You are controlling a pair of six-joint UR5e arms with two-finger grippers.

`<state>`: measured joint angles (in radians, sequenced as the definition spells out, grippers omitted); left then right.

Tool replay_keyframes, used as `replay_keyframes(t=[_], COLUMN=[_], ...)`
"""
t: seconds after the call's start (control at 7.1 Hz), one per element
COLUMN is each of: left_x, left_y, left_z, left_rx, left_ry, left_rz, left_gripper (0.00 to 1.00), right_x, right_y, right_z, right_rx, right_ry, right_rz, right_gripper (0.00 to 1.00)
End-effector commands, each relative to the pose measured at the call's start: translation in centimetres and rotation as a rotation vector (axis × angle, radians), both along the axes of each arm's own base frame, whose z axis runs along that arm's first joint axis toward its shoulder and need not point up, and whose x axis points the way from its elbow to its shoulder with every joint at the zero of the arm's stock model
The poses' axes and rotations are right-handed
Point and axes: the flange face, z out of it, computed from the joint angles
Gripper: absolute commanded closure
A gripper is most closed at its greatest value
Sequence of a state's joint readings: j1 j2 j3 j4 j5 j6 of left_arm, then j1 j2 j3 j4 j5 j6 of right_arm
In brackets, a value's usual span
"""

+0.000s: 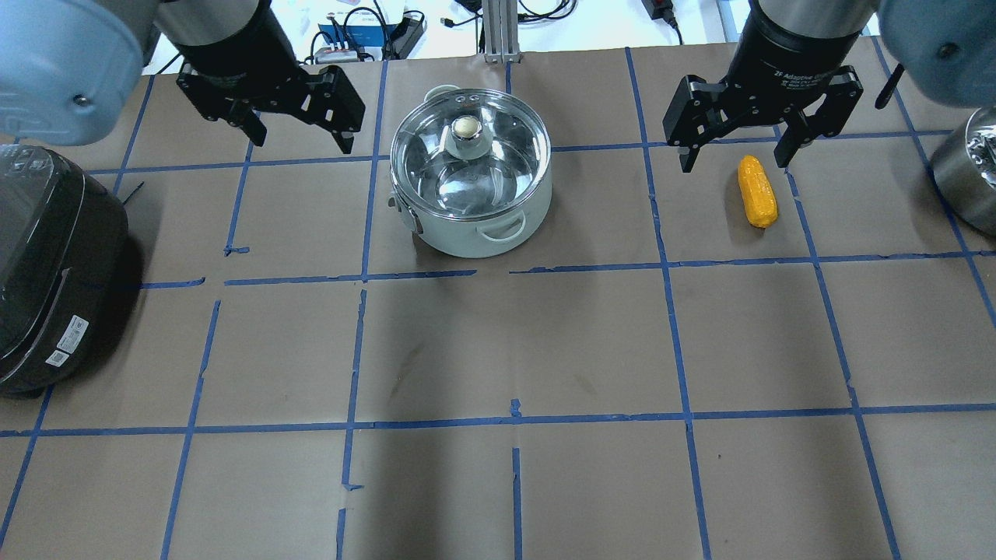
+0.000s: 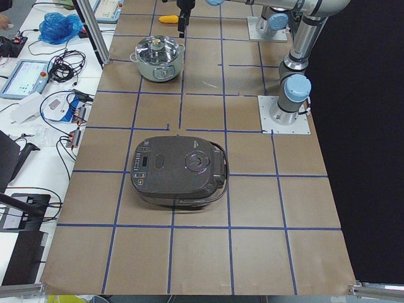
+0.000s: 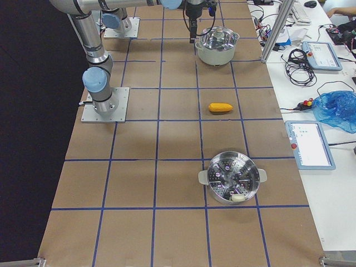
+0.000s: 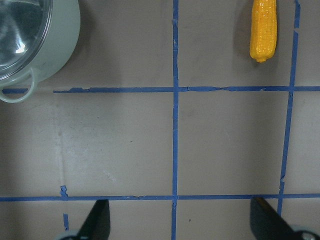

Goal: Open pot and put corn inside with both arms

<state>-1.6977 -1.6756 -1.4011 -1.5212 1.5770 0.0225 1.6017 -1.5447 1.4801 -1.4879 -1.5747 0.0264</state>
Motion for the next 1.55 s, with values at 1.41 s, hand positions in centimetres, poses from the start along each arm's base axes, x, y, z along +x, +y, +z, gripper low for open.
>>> replay_keyframes(t=[1.41], left_x=[-11.8], left_y=[-15.9], left_z=[-17.5], left_rx=[0.111], left_ry=[0.067], left_rz=[0.115], left_gripper=[0.00], right_x=[-17.7], right_y=[-21.0], right_z=[-24.3], right_rx=[0.009], right_ry=[0.048], right_rz=[-0.028], right_gripper=[0.00])
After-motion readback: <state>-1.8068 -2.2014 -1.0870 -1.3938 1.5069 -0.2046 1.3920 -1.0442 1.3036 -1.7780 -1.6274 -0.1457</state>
